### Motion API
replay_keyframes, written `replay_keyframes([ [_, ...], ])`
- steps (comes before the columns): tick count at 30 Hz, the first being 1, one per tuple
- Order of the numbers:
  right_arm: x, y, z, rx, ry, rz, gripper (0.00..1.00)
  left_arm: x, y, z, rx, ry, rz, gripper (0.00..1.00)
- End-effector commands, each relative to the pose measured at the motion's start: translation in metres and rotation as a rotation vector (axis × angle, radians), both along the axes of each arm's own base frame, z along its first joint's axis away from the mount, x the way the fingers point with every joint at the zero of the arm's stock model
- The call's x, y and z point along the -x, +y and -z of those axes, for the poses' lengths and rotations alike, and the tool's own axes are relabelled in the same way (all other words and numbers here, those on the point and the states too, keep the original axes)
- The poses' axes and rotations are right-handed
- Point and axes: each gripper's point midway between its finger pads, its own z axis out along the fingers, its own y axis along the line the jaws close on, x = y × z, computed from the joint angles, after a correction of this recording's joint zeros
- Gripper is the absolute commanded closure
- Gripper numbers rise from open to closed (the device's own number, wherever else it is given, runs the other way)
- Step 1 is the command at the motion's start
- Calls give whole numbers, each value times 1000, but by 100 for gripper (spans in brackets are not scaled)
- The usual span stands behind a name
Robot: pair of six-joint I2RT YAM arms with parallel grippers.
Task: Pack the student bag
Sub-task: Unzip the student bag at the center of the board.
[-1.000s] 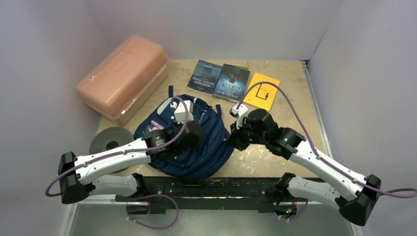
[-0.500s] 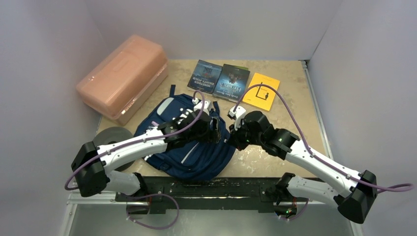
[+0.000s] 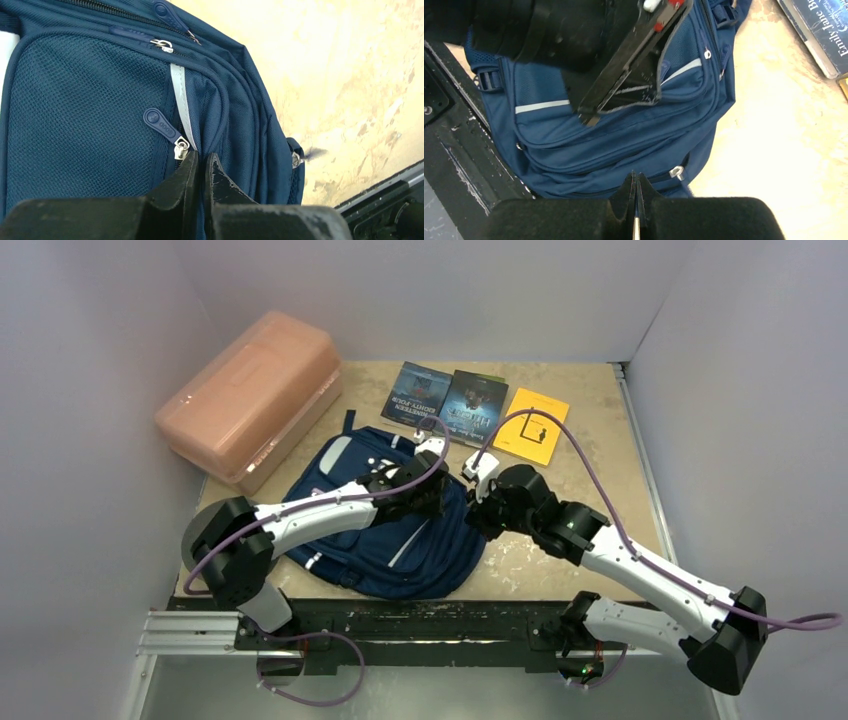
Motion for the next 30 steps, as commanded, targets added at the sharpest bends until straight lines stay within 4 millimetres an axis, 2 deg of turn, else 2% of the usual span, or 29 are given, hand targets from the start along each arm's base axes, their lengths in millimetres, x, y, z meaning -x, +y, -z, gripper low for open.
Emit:
replay_keyframes([
  [1, -8, 12, -31, -83, -72, -4, 100, -32, 2, -19, 91, -113, -14, 100],
  [4, -8, 14, -20, -126, -40, 32, 100, -30, 3, -32, 164, -154, -13, 100],
  [7, -20, 9, -11, -173, -2, 141, 100, -25, 8, -42, 149, -166, 19, 100],
  [8, -24, 7, -11, -195, 5, 151, 89, -23, 9, -47, 152, -180, 36, 100],
  [9, -30, 1, -10, -202, -5, 167, 66, -21, 10, -50, 161, -194, 53, 100],
  [10, -32, -2, -8, -192, -35, 142, 52, -18, 11, -54, 173, -206, 74, 100],
  [11, -33, -4, -9, -174, -77, 91, 48, -15, 11, -58, 179, -219, 95, 100],
  [14, -28, 1, -24, -145, -214, -117, 48, -10, 11, -65, 180, -240, 150, 100],
  [16, -29, -2, -20, -107, -246, -188, 43, -7, 12, -66, 167, -247, 175, 100],
  [18, -34, -13, 0, -48, -219, -249, 41, -5, 11, -66, 164, -246, 197, 100],
  [21, -31, -24, 33, 13, -109, -327, 44, -3, 8, -65, 173, -237, 224, 100],
  [25, -26, -20, 49, 50, -43, -425, 45, 0, 4, -66, 179, -234, 266, 100],
  [28, -23, -16, 64, 29, -64, -455, 42, -2, 7, -73, 195, -250, 278, 100],
  [30, -22, -14, 64, 26, -78, -497, 43, -2, 11, -74, 217, -233, 284, 100],
])
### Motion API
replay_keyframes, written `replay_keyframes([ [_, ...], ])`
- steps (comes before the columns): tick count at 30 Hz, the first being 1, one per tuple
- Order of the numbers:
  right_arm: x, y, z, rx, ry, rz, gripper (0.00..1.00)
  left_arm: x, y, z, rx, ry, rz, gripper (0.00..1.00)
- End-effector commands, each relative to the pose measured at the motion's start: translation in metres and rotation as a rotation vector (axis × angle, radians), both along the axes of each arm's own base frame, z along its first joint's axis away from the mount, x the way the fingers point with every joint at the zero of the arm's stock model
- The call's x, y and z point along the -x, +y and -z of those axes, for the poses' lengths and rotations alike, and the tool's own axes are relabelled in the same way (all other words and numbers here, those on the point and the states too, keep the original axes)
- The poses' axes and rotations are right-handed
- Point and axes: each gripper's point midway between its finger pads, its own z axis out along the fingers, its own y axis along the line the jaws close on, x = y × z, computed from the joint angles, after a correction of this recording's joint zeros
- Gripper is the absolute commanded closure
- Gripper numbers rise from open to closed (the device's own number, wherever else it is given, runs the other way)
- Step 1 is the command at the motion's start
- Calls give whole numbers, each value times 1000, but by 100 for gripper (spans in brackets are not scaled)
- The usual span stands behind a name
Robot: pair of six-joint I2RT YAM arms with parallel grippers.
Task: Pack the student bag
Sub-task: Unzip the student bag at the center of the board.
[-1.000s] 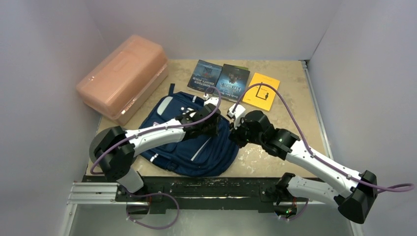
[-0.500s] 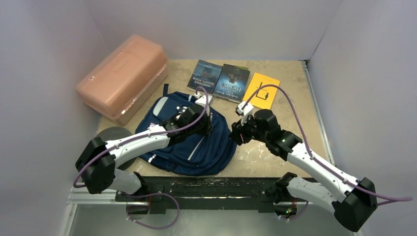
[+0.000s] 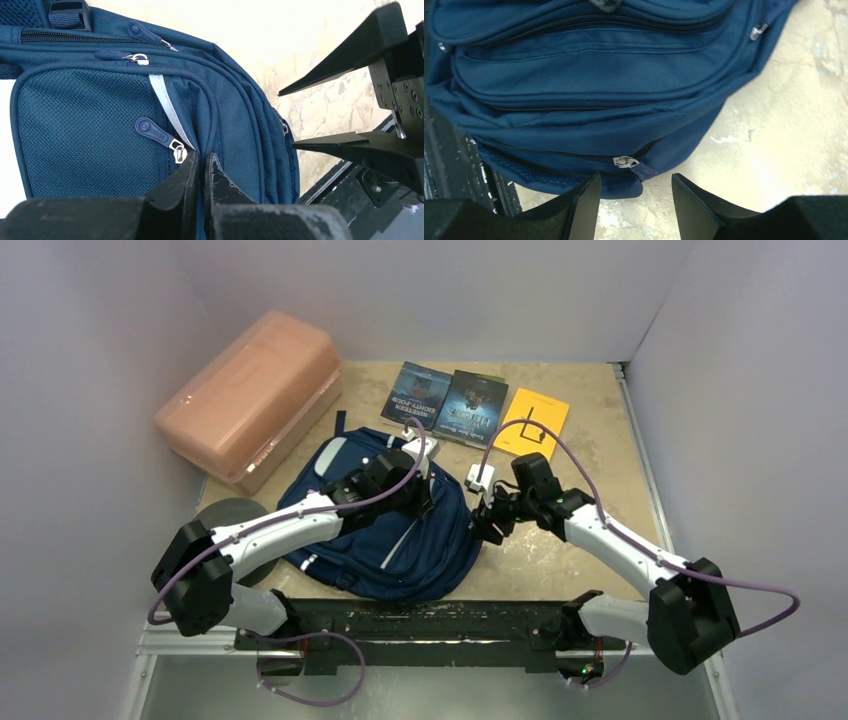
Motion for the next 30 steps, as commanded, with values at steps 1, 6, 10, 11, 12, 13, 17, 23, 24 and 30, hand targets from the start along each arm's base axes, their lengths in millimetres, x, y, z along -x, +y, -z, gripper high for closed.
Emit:
replay_keyframes([
  [1, 3, 14, -13, -66, -87, -167, 43, -7, -6, -44, 140, -74, 58, 100],
  [6, 1, 15, 1, -63, -52, -206, 46, -1, -4, -47, 177, -53, 85, 100],
  [10, 4, 21, 14, -83, -12, -255, 52, 3, -10, -48, 204, -40, 107, 100],
  [11, 4, 21, 17, -77, -5, -264, 54, 2, -10, -49, 205, -38, 108, 100],
  [12, 3, 21, 20, -71, 1, -268, 56, 2, -10, -48, 206, -34, 109, 100],
  [13, 4, 22, 22, -71, 4, -280, 60, 1, -10, -49, 208, -36, 108, 100],
  [17, -3, 18, 20, -52, -30, -242, 72, -6, -5, -46, 204, -34, 80, 100],
  [23, -16, 7, 6, -18, -67, -96, 95, -20, 2, -43, 220, -9, -6, 100],
  [24, -17, 4, 5, -7, -60, -69, 98, -24, 5, -43, 223, 3, -42, 100],
  [30, -17, -2, -5, 56, -109, -20, 92, -36, 8, -46, 244, 37, -119, 100],
])
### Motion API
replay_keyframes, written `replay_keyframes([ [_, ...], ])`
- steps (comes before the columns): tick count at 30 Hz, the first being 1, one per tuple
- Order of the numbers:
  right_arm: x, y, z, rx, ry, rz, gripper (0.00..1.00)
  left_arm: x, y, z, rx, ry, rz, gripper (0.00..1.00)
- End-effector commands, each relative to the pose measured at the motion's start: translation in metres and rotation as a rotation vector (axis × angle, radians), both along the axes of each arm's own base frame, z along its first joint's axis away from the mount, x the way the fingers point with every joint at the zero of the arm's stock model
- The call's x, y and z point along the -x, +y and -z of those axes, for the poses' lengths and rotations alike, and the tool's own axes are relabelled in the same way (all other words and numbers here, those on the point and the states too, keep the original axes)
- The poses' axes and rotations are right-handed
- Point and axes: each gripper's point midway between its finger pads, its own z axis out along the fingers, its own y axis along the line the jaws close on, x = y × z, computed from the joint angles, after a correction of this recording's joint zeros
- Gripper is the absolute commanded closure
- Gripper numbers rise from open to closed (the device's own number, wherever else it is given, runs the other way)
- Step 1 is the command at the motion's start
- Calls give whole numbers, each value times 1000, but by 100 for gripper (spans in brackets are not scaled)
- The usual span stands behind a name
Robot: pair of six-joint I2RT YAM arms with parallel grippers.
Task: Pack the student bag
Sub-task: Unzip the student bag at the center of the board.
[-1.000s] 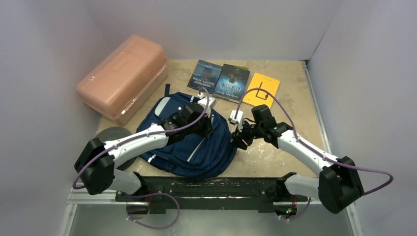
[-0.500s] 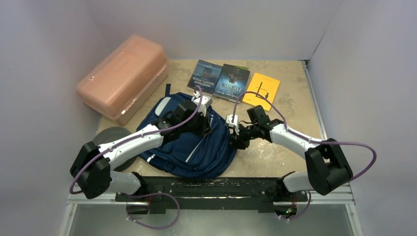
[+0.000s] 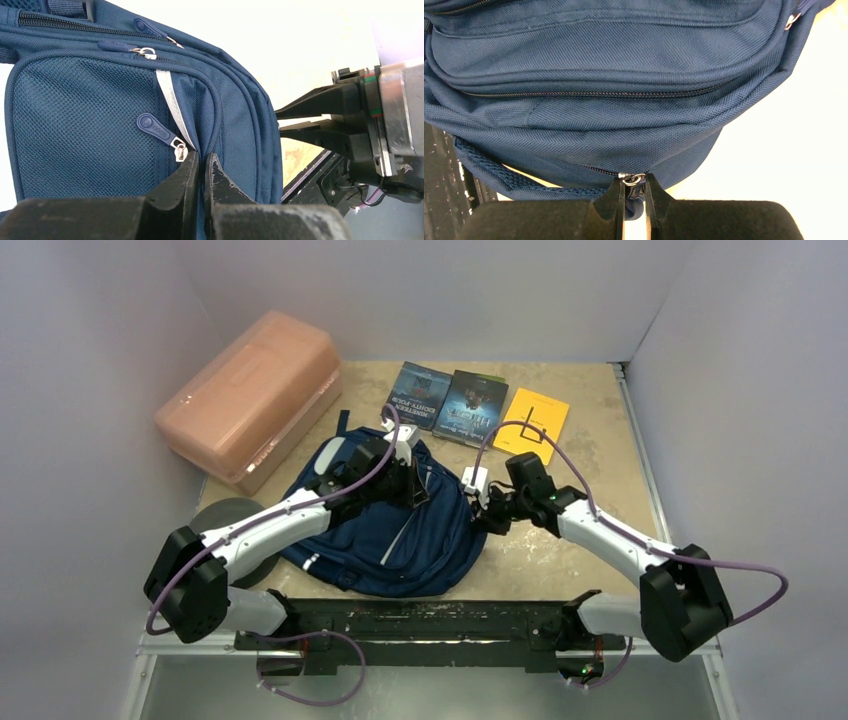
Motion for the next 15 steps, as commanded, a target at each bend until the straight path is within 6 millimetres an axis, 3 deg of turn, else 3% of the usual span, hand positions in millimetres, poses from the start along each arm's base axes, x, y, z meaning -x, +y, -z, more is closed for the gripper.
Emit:
replay_keyframes([
  [1, -10, -4, -21, 23, -101, 58, 91, -23, -8, -32, 94, -52, -62, 100],
  [9, -10, 11, -28, -48, -148, -25, 84, -16, -14, -24, 137, -11, -49, 100],
  [15, -10, 16, -29, -72, -160, -47, 73, -15, -13, -26, 135, -19, -42, 100],
])
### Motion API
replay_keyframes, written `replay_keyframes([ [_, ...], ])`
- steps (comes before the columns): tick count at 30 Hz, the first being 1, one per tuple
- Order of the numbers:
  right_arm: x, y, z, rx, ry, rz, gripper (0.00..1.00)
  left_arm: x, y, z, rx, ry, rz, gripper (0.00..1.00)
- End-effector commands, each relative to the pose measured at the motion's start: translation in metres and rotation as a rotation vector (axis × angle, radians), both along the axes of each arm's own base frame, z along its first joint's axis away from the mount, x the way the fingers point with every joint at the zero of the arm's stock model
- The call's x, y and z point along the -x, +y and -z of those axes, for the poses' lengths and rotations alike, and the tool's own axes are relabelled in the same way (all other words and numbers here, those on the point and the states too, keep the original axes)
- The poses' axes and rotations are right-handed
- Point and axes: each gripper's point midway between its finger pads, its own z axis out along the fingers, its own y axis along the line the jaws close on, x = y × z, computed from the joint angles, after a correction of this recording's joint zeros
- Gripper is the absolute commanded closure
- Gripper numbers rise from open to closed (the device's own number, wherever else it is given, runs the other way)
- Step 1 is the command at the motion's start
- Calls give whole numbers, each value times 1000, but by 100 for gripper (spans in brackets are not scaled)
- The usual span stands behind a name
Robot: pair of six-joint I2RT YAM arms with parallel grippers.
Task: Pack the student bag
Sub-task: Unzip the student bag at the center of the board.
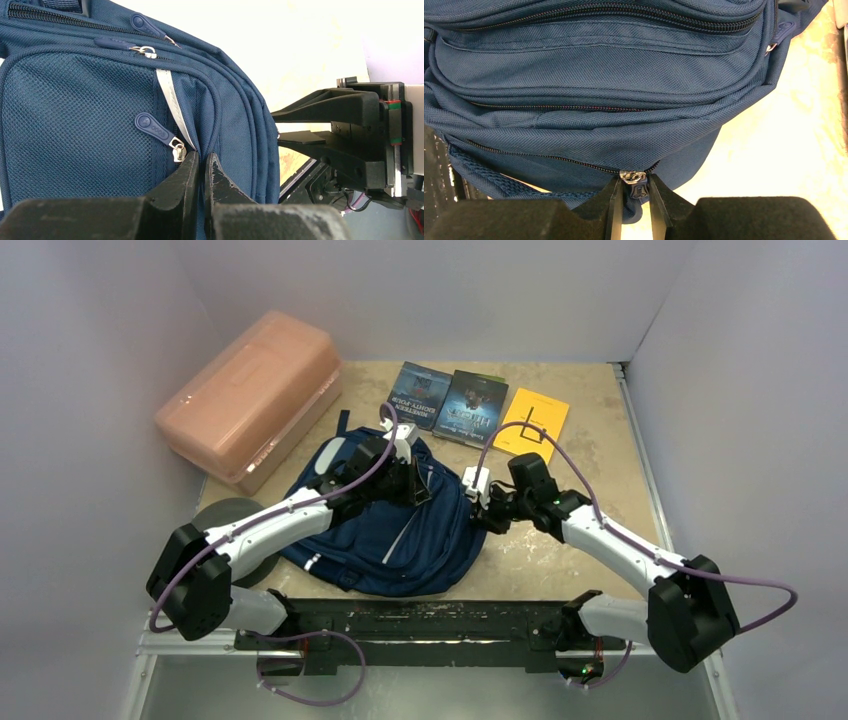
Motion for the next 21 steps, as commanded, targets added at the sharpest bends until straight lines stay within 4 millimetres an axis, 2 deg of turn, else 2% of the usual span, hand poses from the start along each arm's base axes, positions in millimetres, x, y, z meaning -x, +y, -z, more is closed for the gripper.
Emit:
replay_keyframes([
  [1, -6, 13, -13, -63, -64, -49, 73, -14, -7, -27, 83, -71, -15, 100],
  [10, -11, 14, -7, -44, -80, -50, 70, -13, -10, -26, 94, -70, -2, 100],
  [14, -19, 13, -5, -26, -120, -21, 70, -12, -9, -24, 89, -74, 0, 100],
  [15, -23, 11, -6, -12, -138, -4, 71, -12, -8, -23, 86, -74, -1, 100],
  [18, -35, 0, -11, 58, -219, 56, 86, -12, -5, -20, 68, -68, -9, 100],
  [21, -37, -11, -16, 188, -335, 64, 87, -12, -3, -18, 52, -71, -10, 100],
])
